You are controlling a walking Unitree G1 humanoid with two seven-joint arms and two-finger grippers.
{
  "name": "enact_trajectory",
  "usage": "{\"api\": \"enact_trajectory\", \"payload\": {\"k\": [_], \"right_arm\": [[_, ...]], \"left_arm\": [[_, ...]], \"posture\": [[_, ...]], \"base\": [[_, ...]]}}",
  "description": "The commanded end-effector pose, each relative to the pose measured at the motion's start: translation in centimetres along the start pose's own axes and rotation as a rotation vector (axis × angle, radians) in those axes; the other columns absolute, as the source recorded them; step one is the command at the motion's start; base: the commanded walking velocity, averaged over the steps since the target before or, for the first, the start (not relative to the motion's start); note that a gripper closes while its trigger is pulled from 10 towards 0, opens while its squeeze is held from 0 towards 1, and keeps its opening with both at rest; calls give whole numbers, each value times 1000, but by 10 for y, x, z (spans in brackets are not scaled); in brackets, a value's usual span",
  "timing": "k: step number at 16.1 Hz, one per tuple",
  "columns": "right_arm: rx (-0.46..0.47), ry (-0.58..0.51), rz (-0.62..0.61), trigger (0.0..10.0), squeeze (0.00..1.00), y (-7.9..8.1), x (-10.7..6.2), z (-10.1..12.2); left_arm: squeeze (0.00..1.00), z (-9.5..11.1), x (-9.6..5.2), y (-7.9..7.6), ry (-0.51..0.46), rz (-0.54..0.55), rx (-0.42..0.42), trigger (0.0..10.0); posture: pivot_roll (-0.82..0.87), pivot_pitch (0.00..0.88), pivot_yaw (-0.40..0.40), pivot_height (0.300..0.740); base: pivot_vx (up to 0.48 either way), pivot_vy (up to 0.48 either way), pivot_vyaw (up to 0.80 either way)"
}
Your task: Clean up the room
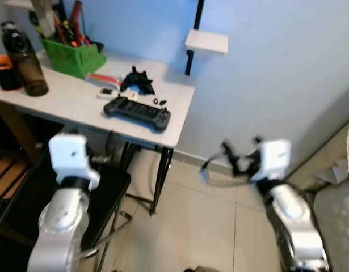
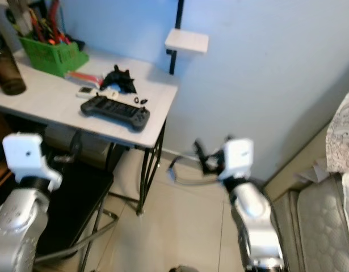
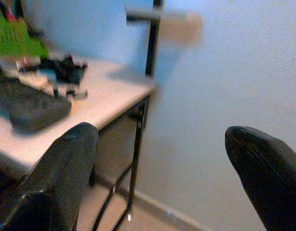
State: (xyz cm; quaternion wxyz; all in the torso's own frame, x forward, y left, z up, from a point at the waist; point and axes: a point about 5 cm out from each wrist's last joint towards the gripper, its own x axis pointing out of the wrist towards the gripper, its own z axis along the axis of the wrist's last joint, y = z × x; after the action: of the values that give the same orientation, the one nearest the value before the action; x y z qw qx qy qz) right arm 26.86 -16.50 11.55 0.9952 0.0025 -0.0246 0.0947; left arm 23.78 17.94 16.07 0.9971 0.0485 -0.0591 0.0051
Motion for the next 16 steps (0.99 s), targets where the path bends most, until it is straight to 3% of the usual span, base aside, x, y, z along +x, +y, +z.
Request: {"api": "enact_trajectory", "payload": {"k": [1,3,4,5,6,9,14,16], "right_arm": [[13,-44,-43,10000,1000,-6,3,8],[13,-39,-55,10000,1000,-5,6,7],[-20,-11,-20,10000,1000,1,5,1],[-22,4,28,10000,286,8,6,-2],[-21,28,37,10000,0,10,10,-3],[-11,31,8,10000,0,1,12,-3],[-27,34,33,10000,0,6,15,-2],[-25,41,30,10000,0,6,16,-3]], "left_arm": [[1000,6,2,-7,-33,-20,-5,10000],[1000,7,6,-7,-38,-27,-12,10000],[0,10,6,-6,-52,-44,-56,10000],[0,5,8,-4,-20,-31,-64,10000],[0,-1,15,-2,6,-1,-52,10000],[0,-1,18,-5,10,5,-49,10000],[0,-1,20,-8,3,1,-42,10000],[0,-3,23,-5,9,8,-21,10000]], "posture": [[-4,6,-90,740],[-2,6,-87,740],[0,7,-85,740],[-1,8,-83,740],[-9,8,-81,740],[-20,12,-76,740],[-21,14,-76,740],[-21,10,-75,740]], "base": [[0,0,0],[0,0,0],[0,0,0],[0,-442,0],[0,-439,0],[0,-439,0],[0,-437,0],[133,-199,-753]]}}
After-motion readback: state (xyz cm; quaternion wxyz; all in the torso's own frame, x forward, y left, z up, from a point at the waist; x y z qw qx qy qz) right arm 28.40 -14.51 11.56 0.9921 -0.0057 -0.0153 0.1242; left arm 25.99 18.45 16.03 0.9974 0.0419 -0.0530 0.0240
